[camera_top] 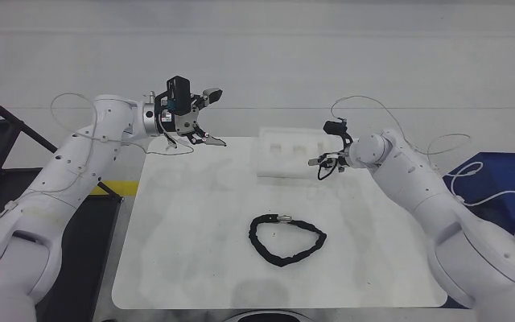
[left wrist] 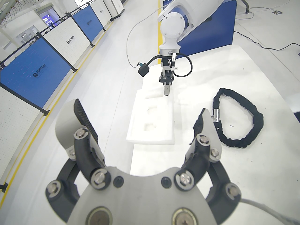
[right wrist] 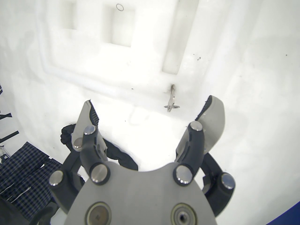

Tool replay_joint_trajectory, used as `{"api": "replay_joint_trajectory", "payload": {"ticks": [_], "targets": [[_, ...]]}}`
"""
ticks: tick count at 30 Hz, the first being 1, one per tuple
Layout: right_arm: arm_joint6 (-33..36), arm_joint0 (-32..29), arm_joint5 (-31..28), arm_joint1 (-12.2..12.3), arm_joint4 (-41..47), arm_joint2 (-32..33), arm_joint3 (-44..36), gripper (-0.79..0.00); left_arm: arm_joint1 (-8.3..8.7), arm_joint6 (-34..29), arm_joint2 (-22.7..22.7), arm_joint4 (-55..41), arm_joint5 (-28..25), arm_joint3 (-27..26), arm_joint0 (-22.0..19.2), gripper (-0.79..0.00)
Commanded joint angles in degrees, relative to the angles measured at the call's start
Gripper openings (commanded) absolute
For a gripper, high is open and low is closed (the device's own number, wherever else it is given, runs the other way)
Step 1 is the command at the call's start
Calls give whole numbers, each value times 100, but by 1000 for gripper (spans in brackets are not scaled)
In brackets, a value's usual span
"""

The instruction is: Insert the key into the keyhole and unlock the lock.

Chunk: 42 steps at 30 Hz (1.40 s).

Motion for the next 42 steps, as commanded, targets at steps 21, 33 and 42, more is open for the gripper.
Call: {"api": "replay_joint_trajectory", "payload": {"ticks": [21, 33, 42], "targets": [[-23, 110, 25, -472, -344, 44, 826, -425, 0, 0, 0, 0, 0, 0, 0, 0], [56, 152, 96, -668, -495, 100, 1135, -480, 0, 0, 0, 0, 0, 0, 0, 0], [55, 205, 241, -795, -575, 165, 1359, -686, 0, 0, 0, 0, 0, 0, 0, 0]]}}
